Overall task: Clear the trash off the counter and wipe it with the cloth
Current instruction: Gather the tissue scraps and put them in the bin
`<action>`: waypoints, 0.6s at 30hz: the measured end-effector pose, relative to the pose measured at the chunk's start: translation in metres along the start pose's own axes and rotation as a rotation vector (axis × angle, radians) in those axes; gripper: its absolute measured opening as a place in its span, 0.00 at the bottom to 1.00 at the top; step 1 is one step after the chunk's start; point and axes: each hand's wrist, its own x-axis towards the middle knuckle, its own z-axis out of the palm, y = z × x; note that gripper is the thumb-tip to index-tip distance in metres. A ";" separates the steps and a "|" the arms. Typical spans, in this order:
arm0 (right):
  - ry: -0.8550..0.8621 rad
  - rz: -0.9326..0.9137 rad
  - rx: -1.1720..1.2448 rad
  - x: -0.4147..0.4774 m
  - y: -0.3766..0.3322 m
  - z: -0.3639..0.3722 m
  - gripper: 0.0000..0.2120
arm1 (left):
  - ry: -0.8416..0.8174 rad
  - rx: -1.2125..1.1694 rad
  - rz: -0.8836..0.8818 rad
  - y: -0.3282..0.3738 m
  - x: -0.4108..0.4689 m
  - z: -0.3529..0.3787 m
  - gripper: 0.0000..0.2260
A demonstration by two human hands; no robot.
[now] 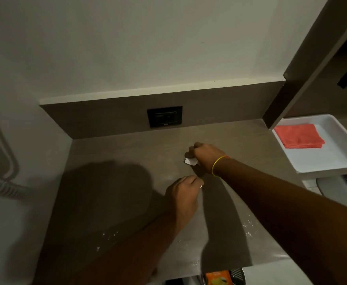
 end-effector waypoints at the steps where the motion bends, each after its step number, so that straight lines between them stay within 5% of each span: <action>1: 0.011 0.019 0.020 -0.009 -0.002 0.001 0.17 | 0.010 -0.004 -0.006 0.001 -0.004 -0.004 0.20; 6: 0.073 0.196 0.202 -0.083 0.003 0.019 0.14 | 0.114 -0.038 -0.104 0.025 -0.024 -0.017 0.18; 16: 0.324 0.428 0.514 -0.296 -0.010 0.099 0.13 | 0.007 -0.175 -0.058 0.129 -0.129 0.016 0.08; 18: 0.303 0.448 0.546 -0.327 -0.019 0.134 0.13 | -0.041 -0.183 -0.058 0.142 -0.161 0.046 0.12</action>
